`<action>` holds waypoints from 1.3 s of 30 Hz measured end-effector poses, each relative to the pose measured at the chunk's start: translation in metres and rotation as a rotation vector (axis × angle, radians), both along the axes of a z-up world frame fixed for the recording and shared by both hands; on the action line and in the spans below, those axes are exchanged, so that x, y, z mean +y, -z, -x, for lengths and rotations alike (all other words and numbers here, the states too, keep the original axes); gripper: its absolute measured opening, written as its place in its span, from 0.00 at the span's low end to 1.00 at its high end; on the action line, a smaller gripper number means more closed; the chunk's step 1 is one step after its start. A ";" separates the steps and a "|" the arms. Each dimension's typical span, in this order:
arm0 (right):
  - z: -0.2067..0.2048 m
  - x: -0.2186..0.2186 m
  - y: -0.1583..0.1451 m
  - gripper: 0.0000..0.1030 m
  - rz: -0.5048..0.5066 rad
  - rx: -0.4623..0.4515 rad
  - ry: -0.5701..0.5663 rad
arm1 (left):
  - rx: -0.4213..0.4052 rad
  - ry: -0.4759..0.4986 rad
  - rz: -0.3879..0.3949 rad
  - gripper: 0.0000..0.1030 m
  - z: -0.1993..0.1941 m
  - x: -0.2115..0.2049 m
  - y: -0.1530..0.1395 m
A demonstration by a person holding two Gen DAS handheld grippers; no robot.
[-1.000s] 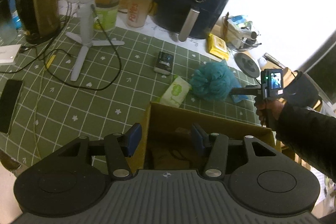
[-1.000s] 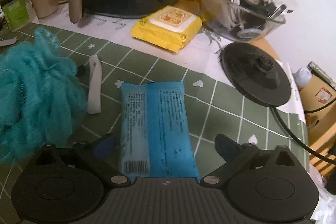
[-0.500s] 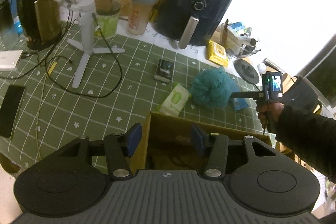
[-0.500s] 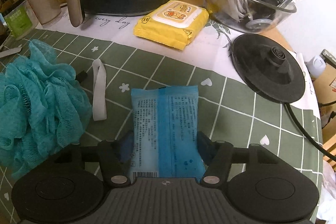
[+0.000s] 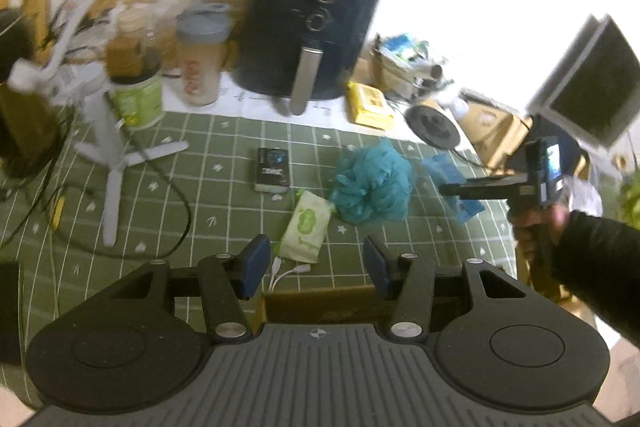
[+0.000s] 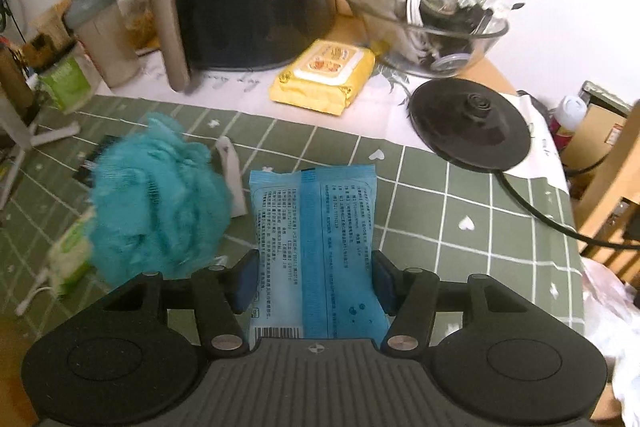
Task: Organize soft objects
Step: 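Lower the right gripper onto the blue wipe pack and close it, then grasp the green-and-white soap bar with the left gripper while the right gripper holds the wipes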
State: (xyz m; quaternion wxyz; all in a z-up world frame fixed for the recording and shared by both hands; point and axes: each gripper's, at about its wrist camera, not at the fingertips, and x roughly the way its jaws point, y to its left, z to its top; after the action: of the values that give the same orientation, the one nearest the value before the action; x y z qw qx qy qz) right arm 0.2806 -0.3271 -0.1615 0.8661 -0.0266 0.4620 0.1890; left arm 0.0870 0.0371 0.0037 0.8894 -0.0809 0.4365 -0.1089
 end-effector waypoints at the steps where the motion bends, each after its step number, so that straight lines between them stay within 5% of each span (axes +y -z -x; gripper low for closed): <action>1: 0.007 -0.002 -0.007 0.59 -0.009 -0.006 0.005 | -0.001 0.012 -0.010 0.49 -0.005 -0.001 0.000; 17: 0.111 -0.017 -0.085 0.59 -0.118 -0.094 0.122 | -0.043 0.211 -0.038 0.49 -0.068 -0.008 -0.001; 39: 0.199 -0.026 -0.096 0.59 -0.172 -0.104 0.268 | 0.192 0.370 -0.100 0.49 -0.123 -0.017 0.087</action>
State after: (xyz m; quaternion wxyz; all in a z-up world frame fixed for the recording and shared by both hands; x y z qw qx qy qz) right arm 0.0819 -0.3530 -0.0657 0.9053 0.1000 0.3981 0.1090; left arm 0.2100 0.0198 -0.0835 0.8114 0.0349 0.5317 -0.2401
